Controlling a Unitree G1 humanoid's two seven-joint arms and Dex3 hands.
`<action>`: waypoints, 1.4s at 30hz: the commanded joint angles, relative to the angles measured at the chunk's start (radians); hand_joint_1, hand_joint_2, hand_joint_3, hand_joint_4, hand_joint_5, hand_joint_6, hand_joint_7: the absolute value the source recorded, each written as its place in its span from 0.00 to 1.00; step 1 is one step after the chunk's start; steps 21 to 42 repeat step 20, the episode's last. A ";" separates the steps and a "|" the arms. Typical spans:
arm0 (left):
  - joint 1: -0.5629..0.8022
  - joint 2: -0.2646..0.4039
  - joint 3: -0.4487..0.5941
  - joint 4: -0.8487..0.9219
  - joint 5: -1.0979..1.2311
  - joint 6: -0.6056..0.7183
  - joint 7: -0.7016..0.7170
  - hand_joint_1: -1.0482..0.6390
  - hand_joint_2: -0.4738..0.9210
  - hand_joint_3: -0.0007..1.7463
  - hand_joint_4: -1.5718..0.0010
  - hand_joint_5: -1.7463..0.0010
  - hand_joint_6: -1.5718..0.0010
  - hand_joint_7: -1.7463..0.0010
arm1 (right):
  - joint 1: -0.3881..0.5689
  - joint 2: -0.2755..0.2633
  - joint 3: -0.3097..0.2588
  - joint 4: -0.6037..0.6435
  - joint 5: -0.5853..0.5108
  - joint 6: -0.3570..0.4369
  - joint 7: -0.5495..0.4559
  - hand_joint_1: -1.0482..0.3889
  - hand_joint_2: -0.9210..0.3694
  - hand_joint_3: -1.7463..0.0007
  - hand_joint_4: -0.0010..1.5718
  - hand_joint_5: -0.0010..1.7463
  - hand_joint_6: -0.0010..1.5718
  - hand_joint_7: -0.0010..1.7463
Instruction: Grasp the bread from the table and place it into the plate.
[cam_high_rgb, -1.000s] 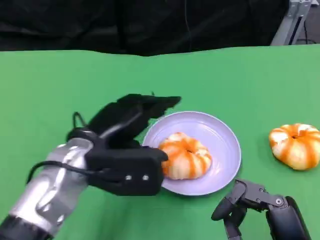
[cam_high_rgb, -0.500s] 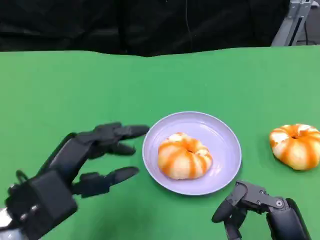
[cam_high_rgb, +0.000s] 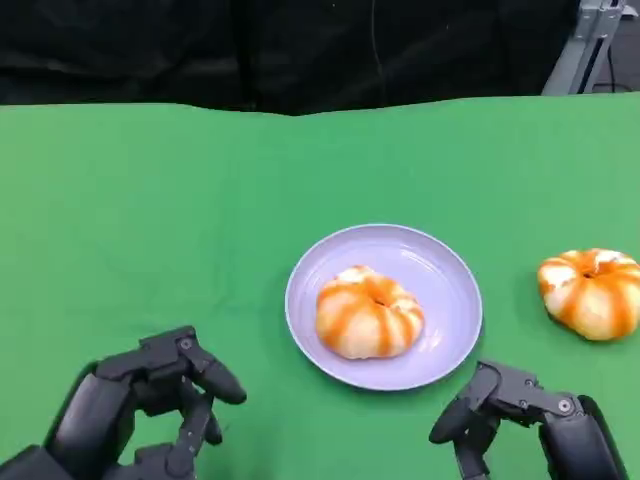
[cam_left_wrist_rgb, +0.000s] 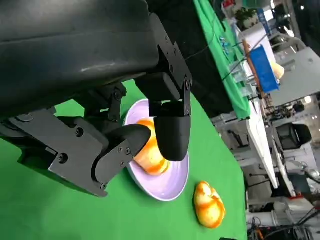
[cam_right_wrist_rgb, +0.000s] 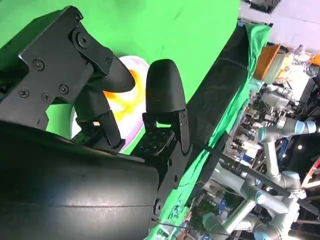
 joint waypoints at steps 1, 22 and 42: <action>0.034 -0.021 -0.008 0.009 0.023 -0.057 0.028 0.59 0.64 0.78 0.48 0.01 0.50 0.15 | 0.004 -0.023 -0.020 -0.003 0.012 -0.006 0.002 0.69 0.50 0.23 0.54 0.89 0.55 0.73; 0.016 -0.037 -0.015 0.082 0.050 -0.150 0.045 0.61 0.57 0.86 0.47 0.00 0.51 0.09 | 0.010 -0.036 -0.028 -0.001 0.022 -0.022 0.011 0.69 0.48 0.24 0.54 0.89 0.54 0.73; 0.016 -0.037 -0.015 0.082 0.050 -0.150 0.045 0.61 0.57 0.86 0.47 0.00 0.51 0.09 | 0.010 -0.036 -0.028 -0.001 0.022 -0.022 0.011 0.69 0.48 0.24 0.54 0.89 0.54 0.73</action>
